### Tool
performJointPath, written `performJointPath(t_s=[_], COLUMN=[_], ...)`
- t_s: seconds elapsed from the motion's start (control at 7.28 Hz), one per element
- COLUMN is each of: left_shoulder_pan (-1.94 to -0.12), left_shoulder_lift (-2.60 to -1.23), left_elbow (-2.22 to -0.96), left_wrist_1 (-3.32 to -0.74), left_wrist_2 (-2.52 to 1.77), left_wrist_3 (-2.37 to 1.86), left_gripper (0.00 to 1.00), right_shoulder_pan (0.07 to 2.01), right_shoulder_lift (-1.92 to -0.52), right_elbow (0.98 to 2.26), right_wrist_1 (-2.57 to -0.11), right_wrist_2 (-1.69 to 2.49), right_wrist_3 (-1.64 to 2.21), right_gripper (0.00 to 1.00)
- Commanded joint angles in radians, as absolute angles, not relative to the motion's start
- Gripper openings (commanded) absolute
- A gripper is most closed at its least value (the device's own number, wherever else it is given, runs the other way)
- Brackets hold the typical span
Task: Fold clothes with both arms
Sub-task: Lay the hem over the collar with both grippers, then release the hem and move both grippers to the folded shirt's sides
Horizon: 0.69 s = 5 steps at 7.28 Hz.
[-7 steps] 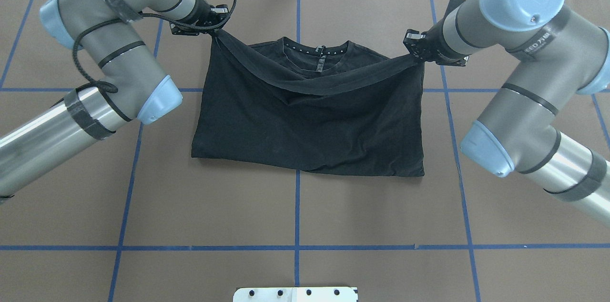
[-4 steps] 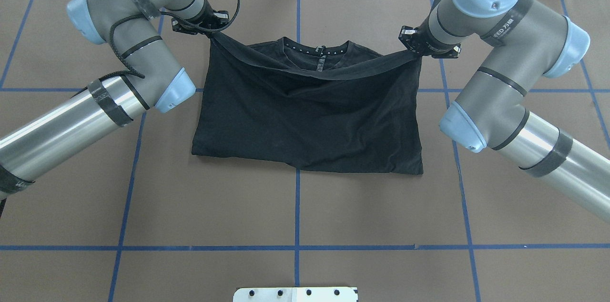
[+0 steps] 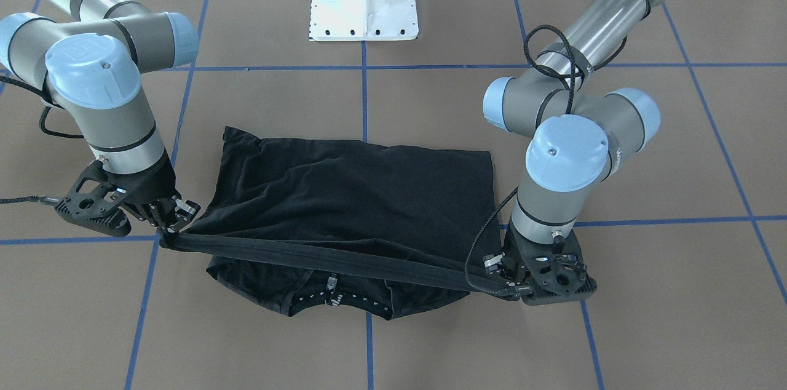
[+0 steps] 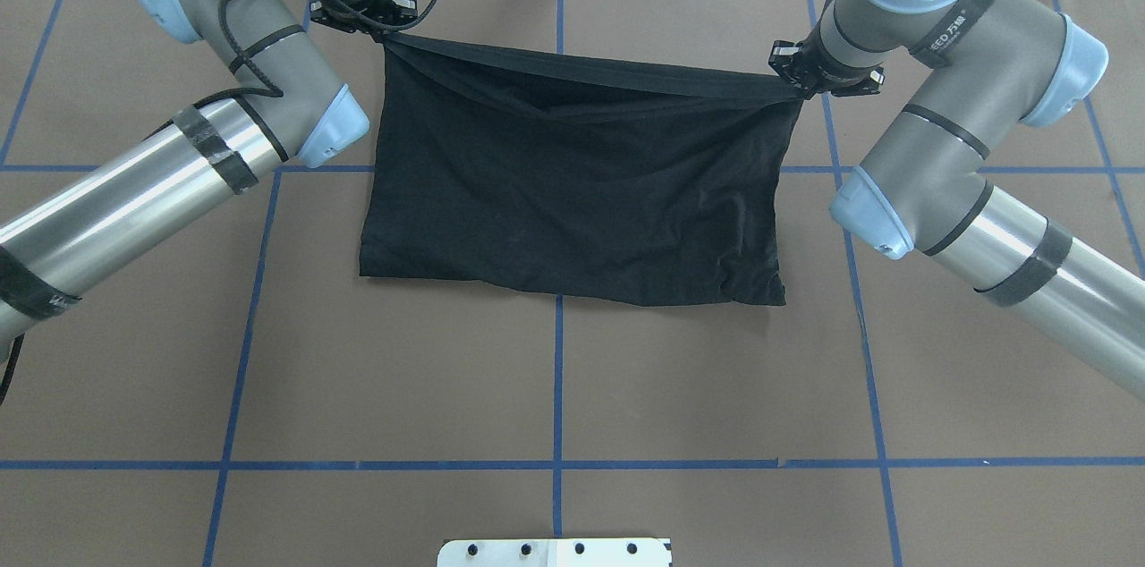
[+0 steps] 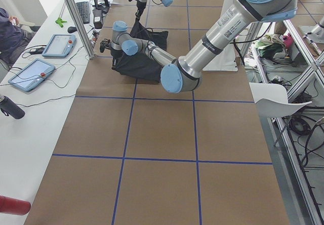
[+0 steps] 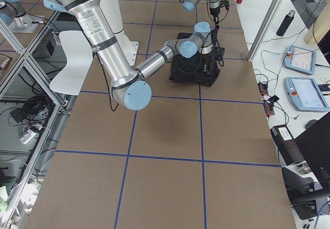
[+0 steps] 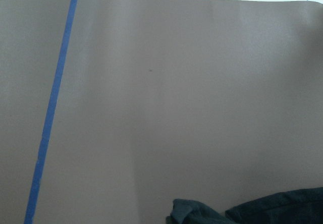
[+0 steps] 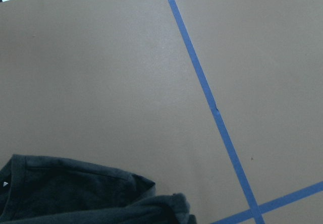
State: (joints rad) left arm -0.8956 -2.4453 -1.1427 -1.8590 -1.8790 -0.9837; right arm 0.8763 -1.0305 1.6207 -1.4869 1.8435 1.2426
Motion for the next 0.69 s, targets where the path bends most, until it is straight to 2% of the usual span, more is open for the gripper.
performJointPath(t_s=[0.0,0.27,0.41,0.55], left_shoulder_pan=[-0.893,-0.876,-0.873,-0.87], left_shoulder_lift=[-2.477,-2.476,-2.476,-2.47], left_elbow=[-1.086,-1.071,-1.06,-1.055], left_wrist_1=[-1.867,-1.868,-1.888,-1.925], left_wrist_2=[-1.879,-1.878,-1.878,-1.876], left_wrist_3=[-0.947,-0.937,-0.934,-0.928], left_gripper=[0.0,0.0,0.25,0.99], right_shoulder_pan=[0.859,0.848,0.847,0.841], right_shoulder_lift=[-0.978,-0.96,-0.96,-0.965], right_elbow=[1.542,1.506,1.5,1.494], right_wrist_1=[-1.486,-1.486,-1.486,-1.485], right_wrist_2=[1.842,1.841,1.841,1.838], right_wrist_3=[1.241,1.235,1.235,1.227], right_gripper=[0.0,0.0,0.0,0.99])
